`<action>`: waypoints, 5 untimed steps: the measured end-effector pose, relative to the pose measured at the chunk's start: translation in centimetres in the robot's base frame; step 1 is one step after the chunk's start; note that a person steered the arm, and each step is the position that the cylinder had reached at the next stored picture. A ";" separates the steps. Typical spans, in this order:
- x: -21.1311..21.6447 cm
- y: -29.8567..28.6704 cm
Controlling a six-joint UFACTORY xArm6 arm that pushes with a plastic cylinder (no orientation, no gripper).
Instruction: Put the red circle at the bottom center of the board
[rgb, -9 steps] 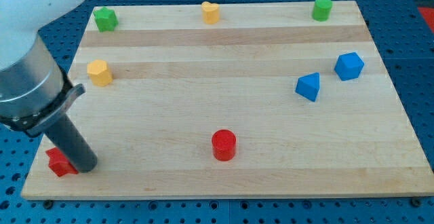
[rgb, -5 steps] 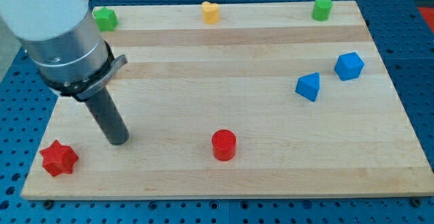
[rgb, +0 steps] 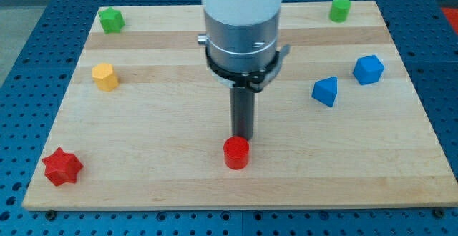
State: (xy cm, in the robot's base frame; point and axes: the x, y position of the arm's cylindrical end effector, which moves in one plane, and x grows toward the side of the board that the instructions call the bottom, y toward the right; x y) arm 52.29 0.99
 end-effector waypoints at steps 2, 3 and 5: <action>3.0 0.1; 2.6 0.3; -3.4 0.2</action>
State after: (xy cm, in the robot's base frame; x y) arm 48.93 1.20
